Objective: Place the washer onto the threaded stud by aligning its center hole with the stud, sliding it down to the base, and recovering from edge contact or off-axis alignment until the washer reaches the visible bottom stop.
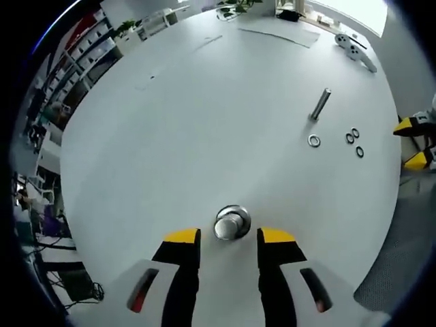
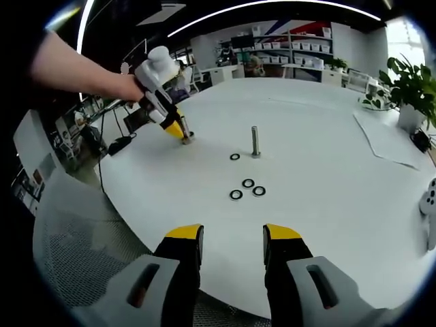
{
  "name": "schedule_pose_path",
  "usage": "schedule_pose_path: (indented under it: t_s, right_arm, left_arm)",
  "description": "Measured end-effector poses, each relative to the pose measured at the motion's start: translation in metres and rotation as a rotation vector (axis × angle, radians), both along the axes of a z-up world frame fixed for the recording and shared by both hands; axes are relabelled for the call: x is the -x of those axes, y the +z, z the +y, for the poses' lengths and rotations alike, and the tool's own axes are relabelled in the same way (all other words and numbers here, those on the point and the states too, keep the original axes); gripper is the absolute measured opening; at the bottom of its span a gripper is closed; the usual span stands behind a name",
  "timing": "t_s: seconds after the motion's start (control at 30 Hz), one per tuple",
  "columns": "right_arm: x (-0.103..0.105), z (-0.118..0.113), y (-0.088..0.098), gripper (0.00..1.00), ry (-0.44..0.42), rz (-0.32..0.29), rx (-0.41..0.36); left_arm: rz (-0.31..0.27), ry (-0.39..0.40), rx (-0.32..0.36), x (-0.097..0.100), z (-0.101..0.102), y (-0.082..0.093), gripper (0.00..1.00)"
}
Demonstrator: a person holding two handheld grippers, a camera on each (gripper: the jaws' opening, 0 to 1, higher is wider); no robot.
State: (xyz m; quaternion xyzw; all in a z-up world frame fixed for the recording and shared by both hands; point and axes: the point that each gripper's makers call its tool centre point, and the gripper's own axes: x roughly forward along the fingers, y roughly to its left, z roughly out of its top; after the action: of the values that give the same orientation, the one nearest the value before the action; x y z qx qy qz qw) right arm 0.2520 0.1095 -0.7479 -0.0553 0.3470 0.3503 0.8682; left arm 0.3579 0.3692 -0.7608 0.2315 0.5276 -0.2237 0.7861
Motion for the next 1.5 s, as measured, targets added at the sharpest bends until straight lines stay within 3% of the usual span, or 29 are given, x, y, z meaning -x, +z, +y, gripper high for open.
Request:
schedule_pose_path:
  t_s: [0.23, 0.43, 0.53, 0.77, 0.9, 0.97, 1.1, 1.27, 1.5]
  right_arm:
    - [-0.001, -0.002, 0.000, 0.38, -0.012, -0.004, 0.005]
    - [-0.003, -0.004, 0.001, 0.38, -0.025, -0.010, 0.004]
    - [-0.003, -0.004, 0.001, 0.38, -0.029, -0.005, 0.001]
    - [0.000, -0.003, -0.003, 0.39, -0.006, 0.006, 0.023]
    - [0.001, -0.004, -0.006, 0.39, -0.002, 0.009, 0.036]
    - [0.001, -0.005, -0.007, 0.39, -0.008, 0.014, 0.039]
    - [0.001, -0.006, -0.007, 0.39, -0.013, 0.017, 0.045]
    - [0.000, -0.009, -0.008, 0.39, -0.026, 0.016, 0.057]
    - [-0.001, -0.013, -0.012, 0.40, -0.040, 0.024, 0.079]
  left_arm:
    - [-0.052, 0.033, 0.039, 0.017, -0.001, 0.011, 0.31]
    - [-0.164, 0.097, 0.110, 0.029, -0.004, 0.026, 0.31]
    - [-0.196, 0.073, 0.105, 0.039, -0.006, 0.030, 0.31]
    - [-0.256, 0.093, 0.248, 0.061, -0.021, 0.045, 0.33]
    - [-0.259, 0.117, 0.244, 0.078, -0.011, 0.043, 0.32]
    - [-0.271, 0.172, 0.303, 0.084, -0.008, 0.044, 0.32]
    - [-0.265, 0.204, 0.318, 0.100, 0.001, 0.042, 0.32]
    - [-0.288, 0.216, 0.335, 0.111, 0.004, 0.048, 0.31]
    - [-0.323, 0.271, 0.408, 0.126, -0.004, 0.049, 0.31]
